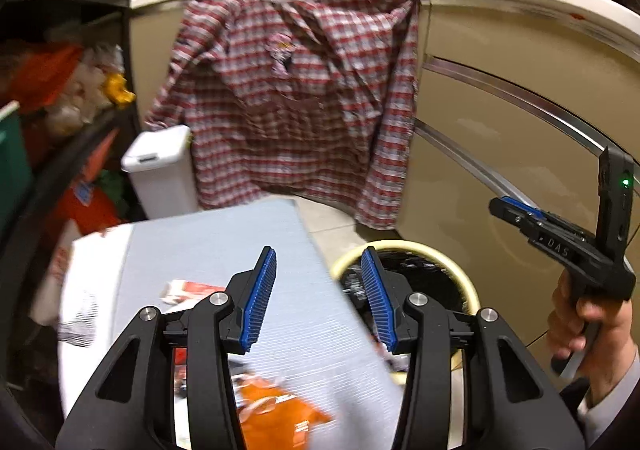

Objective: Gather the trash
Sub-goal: 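Open both tools to drop the tissue and plastic bag into the bin, then move the left tool to the beige paper while the right tool reaches the blue face mask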

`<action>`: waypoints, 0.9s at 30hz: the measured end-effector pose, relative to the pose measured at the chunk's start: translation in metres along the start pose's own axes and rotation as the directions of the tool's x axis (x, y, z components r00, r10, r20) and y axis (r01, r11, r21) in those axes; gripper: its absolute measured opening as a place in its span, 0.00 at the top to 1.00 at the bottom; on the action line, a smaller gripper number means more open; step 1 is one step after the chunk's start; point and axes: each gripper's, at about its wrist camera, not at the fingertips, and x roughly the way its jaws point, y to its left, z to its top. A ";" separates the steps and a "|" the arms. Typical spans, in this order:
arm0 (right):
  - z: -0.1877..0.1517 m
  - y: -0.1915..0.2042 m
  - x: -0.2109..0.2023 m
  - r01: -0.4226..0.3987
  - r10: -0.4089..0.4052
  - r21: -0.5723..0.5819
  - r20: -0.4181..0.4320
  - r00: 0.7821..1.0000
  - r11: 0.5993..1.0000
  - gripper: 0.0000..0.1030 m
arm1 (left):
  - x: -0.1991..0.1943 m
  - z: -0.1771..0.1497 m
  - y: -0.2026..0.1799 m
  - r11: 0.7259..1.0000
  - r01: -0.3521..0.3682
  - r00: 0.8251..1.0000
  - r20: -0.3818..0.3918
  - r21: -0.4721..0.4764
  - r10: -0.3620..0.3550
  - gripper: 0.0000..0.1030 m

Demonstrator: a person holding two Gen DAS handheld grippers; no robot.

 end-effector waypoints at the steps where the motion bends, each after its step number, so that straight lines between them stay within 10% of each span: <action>1: -0.001 0.004 0.000 -0.007 0.007 -0.002 -0.002 1.000 1.000 0.71 | -0.008 -0.001 0.008 1.000 -0.012 1.000 0.006 0.006 0.012 0.58; 14: -0.030 0.070 -0.003 -0.155 0.152 -0.040 -0.060 0.987 0.987 0.71 | -0.068 -0.050 0.126 0.987 -0.146 0.989 -0.017 -0.064 0.145 0.68; 27: -0.079 0.146 0.030 -0.291 0.264 -0.102 -0.216 0.940 0.951 0.71 | -0.037 -0.092 0.159 0.978 -0.106 0.989 -0.125 -0.180 0.084 0.71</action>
